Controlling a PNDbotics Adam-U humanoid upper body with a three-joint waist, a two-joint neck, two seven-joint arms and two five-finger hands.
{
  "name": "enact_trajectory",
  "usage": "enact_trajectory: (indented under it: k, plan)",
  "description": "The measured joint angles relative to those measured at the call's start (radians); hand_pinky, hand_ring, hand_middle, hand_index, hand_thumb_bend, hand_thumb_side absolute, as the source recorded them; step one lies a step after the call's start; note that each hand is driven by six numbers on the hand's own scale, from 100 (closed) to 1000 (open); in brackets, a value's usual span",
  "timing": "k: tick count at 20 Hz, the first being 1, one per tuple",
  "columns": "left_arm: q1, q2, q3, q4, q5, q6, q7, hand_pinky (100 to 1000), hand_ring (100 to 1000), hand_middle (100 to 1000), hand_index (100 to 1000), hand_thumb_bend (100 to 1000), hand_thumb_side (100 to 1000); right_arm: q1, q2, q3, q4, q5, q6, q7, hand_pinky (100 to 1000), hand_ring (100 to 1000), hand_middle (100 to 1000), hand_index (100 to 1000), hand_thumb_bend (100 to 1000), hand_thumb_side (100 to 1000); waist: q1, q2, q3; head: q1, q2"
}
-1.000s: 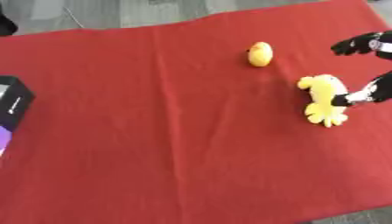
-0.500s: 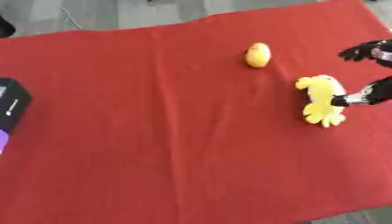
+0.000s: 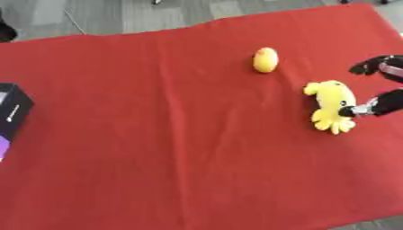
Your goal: Pick up the objects with one hand, pass them to the other hand, and then place them into the box on the other side of the table.
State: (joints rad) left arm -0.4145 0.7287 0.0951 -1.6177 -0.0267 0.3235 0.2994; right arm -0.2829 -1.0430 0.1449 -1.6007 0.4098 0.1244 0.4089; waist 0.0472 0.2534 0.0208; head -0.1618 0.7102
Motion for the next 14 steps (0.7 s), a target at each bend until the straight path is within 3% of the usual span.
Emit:
enact_trajectory:
  k: [6,14]
  plan:
    - [0.000,-0.001,0.000,0.000,0.000,0.001,0.001,755,651,651,688,567,456,-0.006,0.004,0.009,0.043,-0.064,0.014,0.044,889,866,825,905,612,623,0.000,0.004,0.003,0.000,0.000]
    - [0.000,-0.009,0.001,-0.003,0.000,0.001,0.002,756,651,650,684,552,459,-0.026,0.015,0.024,0.087,-0.045,0.030,0.054,871,846,803,883,611,610,0.000,0.013,0.008,-0.001,0.000]
